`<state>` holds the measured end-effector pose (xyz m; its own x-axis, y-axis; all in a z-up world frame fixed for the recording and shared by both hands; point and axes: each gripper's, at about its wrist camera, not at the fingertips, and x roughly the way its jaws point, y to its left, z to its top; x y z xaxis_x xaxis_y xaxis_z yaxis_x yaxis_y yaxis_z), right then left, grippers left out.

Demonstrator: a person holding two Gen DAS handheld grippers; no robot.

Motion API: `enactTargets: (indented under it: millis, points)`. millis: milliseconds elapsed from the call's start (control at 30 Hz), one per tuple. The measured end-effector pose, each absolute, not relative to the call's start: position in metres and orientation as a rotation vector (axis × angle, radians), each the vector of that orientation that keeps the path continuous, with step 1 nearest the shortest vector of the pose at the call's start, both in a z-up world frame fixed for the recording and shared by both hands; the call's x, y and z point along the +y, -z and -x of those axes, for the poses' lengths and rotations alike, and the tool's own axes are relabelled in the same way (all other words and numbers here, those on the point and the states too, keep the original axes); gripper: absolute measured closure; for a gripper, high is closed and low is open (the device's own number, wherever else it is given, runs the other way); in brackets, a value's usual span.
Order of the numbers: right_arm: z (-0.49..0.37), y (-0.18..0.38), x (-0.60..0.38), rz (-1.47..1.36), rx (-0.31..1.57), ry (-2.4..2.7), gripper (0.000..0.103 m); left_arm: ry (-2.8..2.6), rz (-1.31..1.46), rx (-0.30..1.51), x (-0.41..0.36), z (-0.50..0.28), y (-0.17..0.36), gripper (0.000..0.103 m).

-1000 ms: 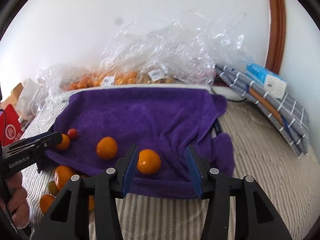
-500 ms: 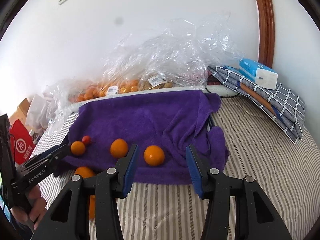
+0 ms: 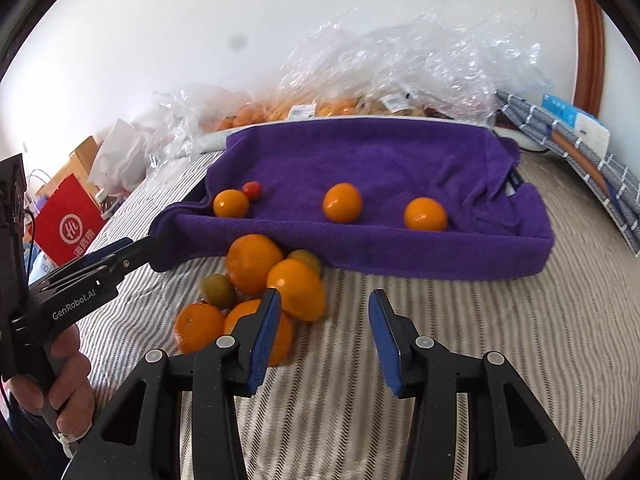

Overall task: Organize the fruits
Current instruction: 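Withdraw both open grippers from the towel toward the loose fruit, then grasp an orange with the right gripper while the left gripper grasps a greenish fruit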

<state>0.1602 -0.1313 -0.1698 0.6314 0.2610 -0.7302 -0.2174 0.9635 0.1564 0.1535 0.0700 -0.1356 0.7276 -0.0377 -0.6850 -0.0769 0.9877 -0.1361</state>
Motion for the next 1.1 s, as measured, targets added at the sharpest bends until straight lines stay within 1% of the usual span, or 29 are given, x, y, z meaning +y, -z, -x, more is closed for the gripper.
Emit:
enactTargets:
  millis: [67, 400, 433, 467, 633, 767, 900, 1100]
  points:
    - [-0.166, 0.172, -0.129, -0.072, 0.859, -0.287, 0.06, -0.038, 0.169, 0.775, 0.074, -0.156, 0.139, 0.053]
    - [-0.187, 0.179, -0.116, -0.062, 0.914, -0.3, 0.06, -0.06, 0.204, 0.8, 0.084, -0.16, 0.143, 0.053]
    - [-0.187, 0.179, -0.117, -0.065, 0.912, -0.301, 0.063, -0.058, 0.205, 0.802, 0.084, -0.161, 0.143, 0.053]
    - [-0.185, 0.179, -0.118, -0.071, 0.909, -0.311, 0.069, -0.057, 0.205, 0.805, 0.084, -0.161, 0.144, 0.053]
    - [-0.177, 0.171, -0.123, -0.057, 0.878, -0.281, 0.071, -0.042, 0.193, 0.8, 0.08, -0.16, 0.143, 0.053]
    - [-0.164, 0.159, -0.132, -0.023, 0.819, -0.228, 0.08, -0.011, 0.181, 0.797, 0.075, -0.159, 0.143, 0.053]
    - [-0.164, 0.163, -0.143, -0.016, 0.834, -0.212, 0.079, 0.009, 0.149, 0.794, 0.068, -0.159, 0.143, 0.053]
    - [-0.175, 0.177, -0.151, -0.032, 0.882, -0.22, 0.067, 0.013, 0.16, 0.801, 0.07, -0.159, 0.144, 0.053]
